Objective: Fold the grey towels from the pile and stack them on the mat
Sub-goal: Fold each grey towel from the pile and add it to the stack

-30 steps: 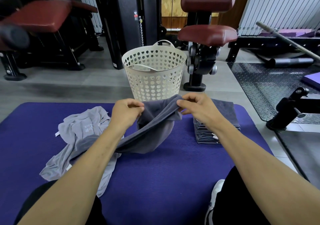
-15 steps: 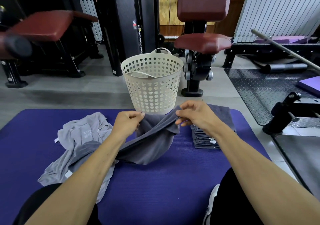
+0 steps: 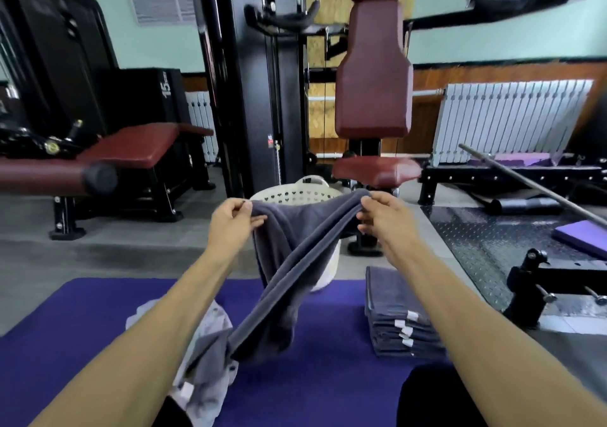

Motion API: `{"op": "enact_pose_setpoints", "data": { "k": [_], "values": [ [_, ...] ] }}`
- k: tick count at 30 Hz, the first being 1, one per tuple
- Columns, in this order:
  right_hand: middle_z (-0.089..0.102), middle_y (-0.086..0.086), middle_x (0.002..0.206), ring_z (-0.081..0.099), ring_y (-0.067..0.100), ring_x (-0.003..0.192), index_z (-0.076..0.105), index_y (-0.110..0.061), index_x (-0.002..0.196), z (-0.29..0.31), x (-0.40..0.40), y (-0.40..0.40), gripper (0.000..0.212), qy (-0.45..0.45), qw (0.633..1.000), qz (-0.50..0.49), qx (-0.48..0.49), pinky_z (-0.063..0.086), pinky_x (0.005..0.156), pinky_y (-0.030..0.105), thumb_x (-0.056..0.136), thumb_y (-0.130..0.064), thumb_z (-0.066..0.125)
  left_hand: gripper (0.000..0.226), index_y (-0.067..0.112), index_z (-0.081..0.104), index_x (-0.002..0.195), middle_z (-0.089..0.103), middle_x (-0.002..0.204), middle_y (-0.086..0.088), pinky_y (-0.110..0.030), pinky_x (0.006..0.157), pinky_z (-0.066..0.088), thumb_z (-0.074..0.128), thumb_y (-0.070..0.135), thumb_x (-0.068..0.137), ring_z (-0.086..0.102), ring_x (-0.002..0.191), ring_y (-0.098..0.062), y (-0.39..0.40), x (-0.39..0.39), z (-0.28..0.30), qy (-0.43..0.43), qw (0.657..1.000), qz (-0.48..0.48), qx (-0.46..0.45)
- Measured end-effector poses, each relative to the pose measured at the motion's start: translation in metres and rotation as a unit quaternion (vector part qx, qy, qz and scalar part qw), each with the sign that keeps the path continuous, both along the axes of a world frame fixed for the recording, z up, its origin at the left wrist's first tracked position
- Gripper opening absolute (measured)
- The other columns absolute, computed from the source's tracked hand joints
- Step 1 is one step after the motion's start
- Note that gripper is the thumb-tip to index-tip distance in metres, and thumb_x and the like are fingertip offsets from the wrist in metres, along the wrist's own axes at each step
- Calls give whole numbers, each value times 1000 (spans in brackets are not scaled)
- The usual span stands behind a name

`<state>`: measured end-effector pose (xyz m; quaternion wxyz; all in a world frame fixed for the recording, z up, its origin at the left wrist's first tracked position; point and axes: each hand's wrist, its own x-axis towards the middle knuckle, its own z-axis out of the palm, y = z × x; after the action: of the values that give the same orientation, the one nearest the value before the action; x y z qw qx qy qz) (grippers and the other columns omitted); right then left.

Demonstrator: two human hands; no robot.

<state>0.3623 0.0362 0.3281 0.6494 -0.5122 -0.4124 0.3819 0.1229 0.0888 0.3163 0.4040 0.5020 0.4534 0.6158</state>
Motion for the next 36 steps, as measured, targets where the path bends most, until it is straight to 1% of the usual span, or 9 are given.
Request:
{"op": "enact_pose_setpoints", "data": {
  "k": [7,13,16,20,22,25,27,32,36],
  "values": [
    [61,-4,74,55,5,56,66,-15,98,156,-24,-33,13,-49,986,-48,152,45,49,21,100,-14,52,20,11,55,83,61,87,-7,-16,74,56,49,9,102,66,83,-14,-28,6,159,-39,982,13,187],
    [57,1,64,52,10,49,68,-9,83,222,-31,-60,20,-169,968,-68,174,44,49,25,98,-18,58,21,12,56,82,65,86,-8,-15,62,54,50,9,102,68,73,-12,-49,1,221,6,982,17,189],
    [58,0,60,54,14,55,70,-13,71,227,-25,-67,25,-245,955,-75,151,45,56,28,95,-18,62,18,11,58,84,67,84,-10,-13,50,50,52,12,102,69,61,-10,-57,-4,225,24,984,16,177],
    [69,-4,77,61,10,71,75,-18,85,228,-15,-79,15,-259,945,-94,179,46,64,22,94,-25,65,15,7,63,91,67,79,-10,-22,56,56,56,17,100,67,53,-9,-59,-7,226,29,983,19,178],
    [70,-7,85,63,8,81,74,-20,90,229,-14,-85,12,-255,940,-103,199,48,69,18,94,-26,65,17,6,64,96,66,71,-7,-17,43,48,57,20,100,63,49,-8,-65,-5,227,25,983,37,179],
    [68,-9,80,62,4,73,70,-25,83,227,-15,-84,13,-177,951,-99,233,47,53,12,95,-26,64,15,13,61,87,61,60,-3,-16,37,41,58,22,99,56,42,-6,-71,0,223,-61,969,100,220],
    [68,-8,76,60,2,64,71,-25,82,219,-15,-74,14,-154,955,-90,238,44,46,11,95,-25,65,17,15,61,83,59,55,1,-21,42,47,60,23,98,55,42,-7,-64,5,209,-95,958,126,242],
    [69,4,65,63,11,49,76,-17,85,171,-4,-10,13,-172,974,-94,115,44,44,21,93,-22,67,17,16,60,84,65,68,-3,-35,60,59,54,16,100,62,50,-8,-8,19,153,48,974,110,193],
    [73,6,88,74,15,71,70,-19,79,152,12,44,18,-100,990,-65,82,55,55,24,96,-16,63,19,13,55,84,65,78,-4,-38,79,59,50,11,102,65,64,-11,49,13,139,126,982,74,116]
  ]
}}
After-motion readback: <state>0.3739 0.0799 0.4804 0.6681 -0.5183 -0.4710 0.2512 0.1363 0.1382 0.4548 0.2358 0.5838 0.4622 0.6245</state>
